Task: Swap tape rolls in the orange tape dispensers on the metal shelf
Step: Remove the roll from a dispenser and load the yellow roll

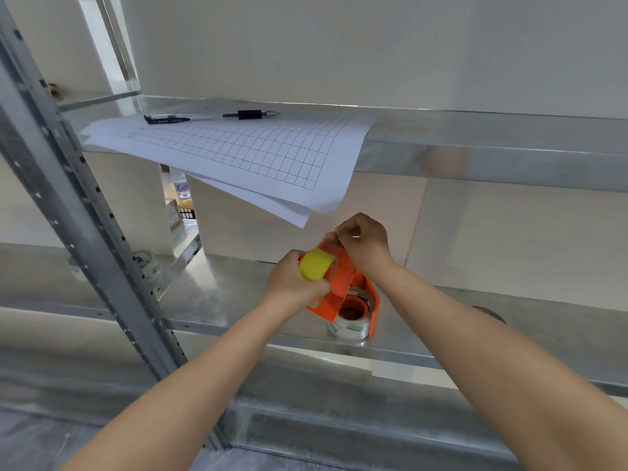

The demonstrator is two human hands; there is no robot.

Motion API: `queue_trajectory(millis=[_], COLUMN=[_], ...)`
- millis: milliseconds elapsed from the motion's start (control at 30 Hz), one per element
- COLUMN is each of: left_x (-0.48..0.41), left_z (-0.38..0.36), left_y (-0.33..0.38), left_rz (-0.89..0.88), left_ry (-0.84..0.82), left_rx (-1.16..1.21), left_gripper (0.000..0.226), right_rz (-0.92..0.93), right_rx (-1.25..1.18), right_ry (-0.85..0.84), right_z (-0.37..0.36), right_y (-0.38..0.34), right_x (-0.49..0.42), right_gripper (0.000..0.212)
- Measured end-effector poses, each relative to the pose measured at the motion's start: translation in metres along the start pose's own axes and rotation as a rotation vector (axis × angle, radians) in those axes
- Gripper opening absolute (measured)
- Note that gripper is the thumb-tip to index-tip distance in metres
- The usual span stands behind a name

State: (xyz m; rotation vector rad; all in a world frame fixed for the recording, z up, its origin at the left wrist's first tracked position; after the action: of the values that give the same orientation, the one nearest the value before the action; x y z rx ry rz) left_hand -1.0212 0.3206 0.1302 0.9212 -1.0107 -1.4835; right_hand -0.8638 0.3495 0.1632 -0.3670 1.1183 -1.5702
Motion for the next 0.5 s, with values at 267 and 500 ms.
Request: queue_trajectory(millis=[267, 500], left_x=[0.012, 0.012], left_z=[0.009, 0.022], left_y=[-0.002, -0.005], left_rz=[-0.003, 0.010], left_ry=[0.047, 0.088], left_rx=[0.048, -0.011], left_gripper=[0.026, 0.027], right_rz=[-0.057, -0.058], right_rx=[-0.010, -0.136], right_ry=[-0.018, -0.044], right_z=[0.009, -0.005], right_y=[-0.004, -0.004], right_x=[-0.020, -0.018], right_gripper=[0.007, 0.028])
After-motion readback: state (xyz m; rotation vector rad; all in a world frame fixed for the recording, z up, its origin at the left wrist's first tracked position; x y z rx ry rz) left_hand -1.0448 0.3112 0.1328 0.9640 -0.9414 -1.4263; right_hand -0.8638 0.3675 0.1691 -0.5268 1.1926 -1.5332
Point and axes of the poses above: each hand's wrist, its own x-axis away from the middle knuckle, its own z-axis out of the back of the hand, y = z × x, the point moved 5 cm from there along -x, towards the middle knuckle, and after that the axes turned 9 degrees about x, right-handed, at the moved point
